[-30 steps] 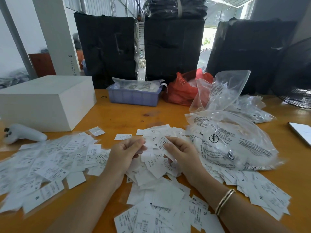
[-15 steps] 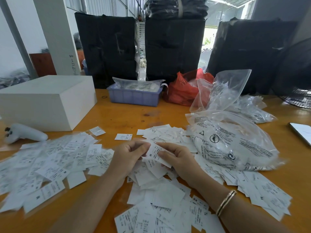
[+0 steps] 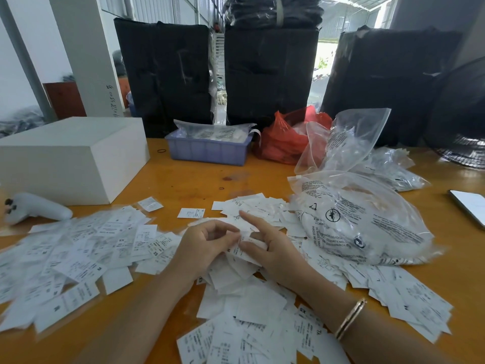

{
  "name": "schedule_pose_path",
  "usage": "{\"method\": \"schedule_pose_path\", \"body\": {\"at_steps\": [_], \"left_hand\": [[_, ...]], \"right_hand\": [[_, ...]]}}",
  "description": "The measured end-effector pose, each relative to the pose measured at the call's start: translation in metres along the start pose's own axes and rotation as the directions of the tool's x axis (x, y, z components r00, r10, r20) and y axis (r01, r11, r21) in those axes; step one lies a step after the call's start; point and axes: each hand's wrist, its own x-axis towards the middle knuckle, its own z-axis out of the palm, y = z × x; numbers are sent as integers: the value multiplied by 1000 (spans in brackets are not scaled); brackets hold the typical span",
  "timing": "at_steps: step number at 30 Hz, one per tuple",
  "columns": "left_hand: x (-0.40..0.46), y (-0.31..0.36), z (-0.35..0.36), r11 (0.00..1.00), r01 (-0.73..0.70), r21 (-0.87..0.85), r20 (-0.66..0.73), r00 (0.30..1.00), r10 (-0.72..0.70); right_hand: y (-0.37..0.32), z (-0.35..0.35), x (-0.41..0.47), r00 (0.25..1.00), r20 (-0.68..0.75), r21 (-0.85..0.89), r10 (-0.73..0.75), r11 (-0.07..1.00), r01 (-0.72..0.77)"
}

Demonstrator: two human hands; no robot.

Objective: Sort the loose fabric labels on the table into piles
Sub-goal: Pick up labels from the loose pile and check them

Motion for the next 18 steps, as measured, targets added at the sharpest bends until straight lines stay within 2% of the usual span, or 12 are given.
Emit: {"method": "schedule_pose_path", "body": {"at_steps": [2, 4, 6, 10, 14, 18], "left_hand": [[0, 1, 0, 1000, 2, -21, -25, 1000, -3], [1, 1, -2, 997, 35, -75, -92, 995, -42], [3, 1, -4, 993, 58, -101, -124, 990, -71], [1, 3, -3, 996, 78, -46, -52, 995, -80], [0, 2, 0, 994, 1, 110, -3, 1000, -1], [1, 2, -2, 993, -15, 121, 4, 1000, 15]], "right_hand": [[2, -1, 0, 1000, -26, 47, 1, 999, 0], [6, -5, 1, 996, -76, 198, 35, 980, -19], [9, -7, 3, 991, -117, 255, 69, 966, -37], [9, -3, 4, 991, -129, 212, 22, 977, 6], [8, -1, 3, 993, -119, 138, -19, 990, 36], [7, 1, 3, 993, -108, 69, -51, 996, 58]]}}
